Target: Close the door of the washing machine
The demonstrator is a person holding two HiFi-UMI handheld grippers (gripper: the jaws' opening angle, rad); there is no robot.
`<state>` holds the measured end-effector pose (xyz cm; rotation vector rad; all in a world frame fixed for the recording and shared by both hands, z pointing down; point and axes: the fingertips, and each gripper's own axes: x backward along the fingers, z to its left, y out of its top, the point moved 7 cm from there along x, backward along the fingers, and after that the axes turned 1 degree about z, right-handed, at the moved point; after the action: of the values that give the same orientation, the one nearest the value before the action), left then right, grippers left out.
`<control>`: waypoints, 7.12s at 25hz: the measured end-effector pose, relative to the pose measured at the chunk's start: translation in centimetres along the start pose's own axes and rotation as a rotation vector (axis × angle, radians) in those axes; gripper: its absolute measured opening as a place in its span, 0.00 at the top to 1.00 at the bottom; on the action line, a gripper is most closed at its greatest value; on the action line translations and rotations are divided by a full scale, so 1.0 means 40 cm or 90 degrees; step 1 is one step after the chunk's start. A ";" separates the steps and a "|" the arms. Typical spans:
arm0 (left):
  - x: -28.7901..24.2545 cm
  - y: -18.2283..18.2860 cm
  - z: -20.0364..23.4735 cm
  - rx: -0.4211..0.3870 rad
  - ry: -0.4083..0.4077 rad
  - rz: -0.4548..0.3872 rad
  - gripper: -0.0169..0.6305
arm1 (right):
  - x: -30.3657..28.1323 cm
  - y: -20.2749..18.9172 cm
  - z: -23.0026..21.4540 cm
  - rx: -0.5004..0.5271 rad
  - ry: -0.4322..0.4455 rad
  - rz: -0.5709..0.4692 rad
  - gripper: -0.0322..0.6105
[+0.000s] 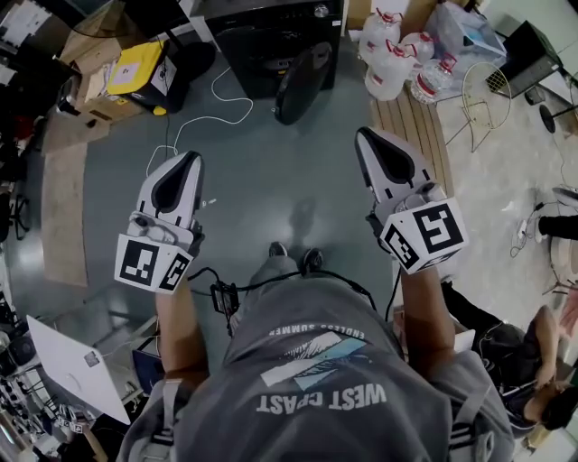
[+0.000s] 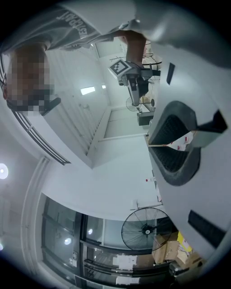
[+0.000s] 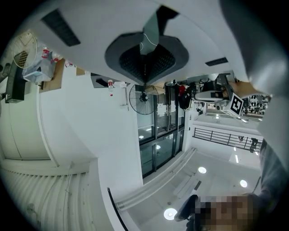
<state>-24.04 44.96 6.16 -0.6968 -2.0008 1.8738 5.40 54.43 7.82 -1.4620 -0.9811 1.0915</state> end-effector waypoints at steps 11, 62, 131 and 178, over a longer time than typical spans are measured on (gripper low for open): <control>-0.170 -0.038 0.090 0.011 -0.040 -0.012 0.93 | -0.103 -0.002 -0.079 0.012 -0.026 0.015 0.90; -0.954 -0.368 0.650 0.112 -0.068 0.101 0.93 | -1.097 -0.193 -0.551 -0.005 0.061 0.190 0.90; -1.379 -1.226 0.640 0.002 0.142 0.422 0.66 | -1.611 -0.928 -0.704 0.524 0.305 0.418 0.58; -1.357 -1.115 0.943 0.047 0.168 0.403 0.81 | -1.760 -0.754 -0.673 0.416 0.039 0.355 0.83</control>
<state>-5.12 -17.36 52.23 -1.6044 -1.6472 2.0120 12.33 -15.18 48.99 -1.2188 -0.1126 1.5682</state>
